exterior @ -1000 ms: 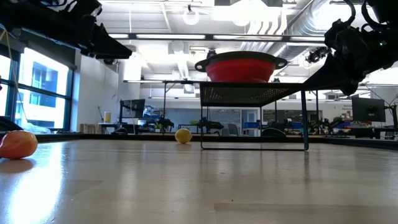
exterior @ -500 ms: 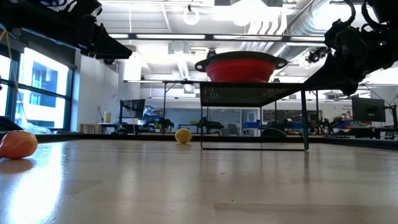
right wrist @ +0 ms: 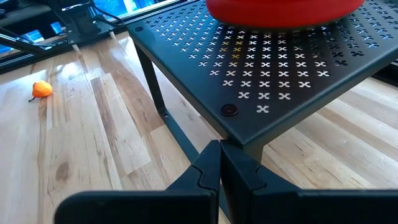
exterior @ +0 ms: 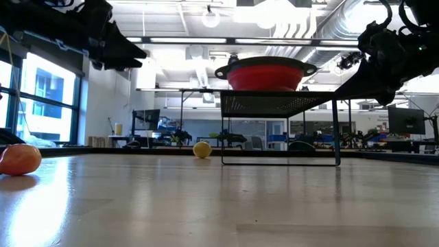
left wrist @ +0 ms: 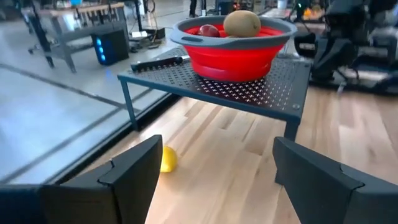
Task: Pick & Place Fruit
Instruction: Put the yellow lemon into the red strainer bowl on the shelf
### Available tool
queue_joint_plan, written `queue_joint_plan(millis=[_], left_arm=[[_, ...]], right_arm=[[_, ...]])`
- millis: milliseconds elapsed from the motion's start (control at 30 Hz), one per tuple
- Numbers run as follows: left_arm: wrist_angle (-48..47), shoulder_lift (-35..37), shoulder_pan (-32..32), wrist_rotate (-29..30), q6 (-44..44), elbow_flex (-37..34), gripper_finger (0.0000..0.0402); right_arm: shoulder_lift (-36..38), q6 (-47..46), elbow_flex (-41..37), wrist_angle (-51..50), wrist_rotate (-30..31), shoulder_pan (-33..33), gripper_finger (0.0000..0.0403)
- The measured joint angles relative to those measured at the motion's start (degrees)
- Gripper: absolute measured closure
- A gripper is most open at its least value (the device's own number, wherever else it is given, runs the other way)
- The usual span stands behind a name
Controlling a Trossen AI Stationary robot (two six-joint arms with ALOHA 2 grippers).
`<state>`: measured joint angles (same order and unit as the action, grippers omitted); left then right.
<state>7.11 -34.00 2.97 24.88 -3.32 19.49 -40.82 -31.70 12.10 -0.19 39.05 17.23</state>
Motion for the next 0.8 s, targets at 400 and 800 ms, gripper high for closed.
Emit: queue_joint_plan(millis=[400, 800], left_arm=[[0.0, -0.1, 0.0, -1.8, -6.4, 0.0, 0.0103], [0.3, -6.9, 0.0, -2.7, -7.6, 0.0, 0.0103]], right_arm=[[0.0, 0.0, 0.0, 0.0, 0.0, 0.0, 0.0401], [0.0, 0.0, 0.0, 0.0, 0.0, 0.0, 0.0401]])
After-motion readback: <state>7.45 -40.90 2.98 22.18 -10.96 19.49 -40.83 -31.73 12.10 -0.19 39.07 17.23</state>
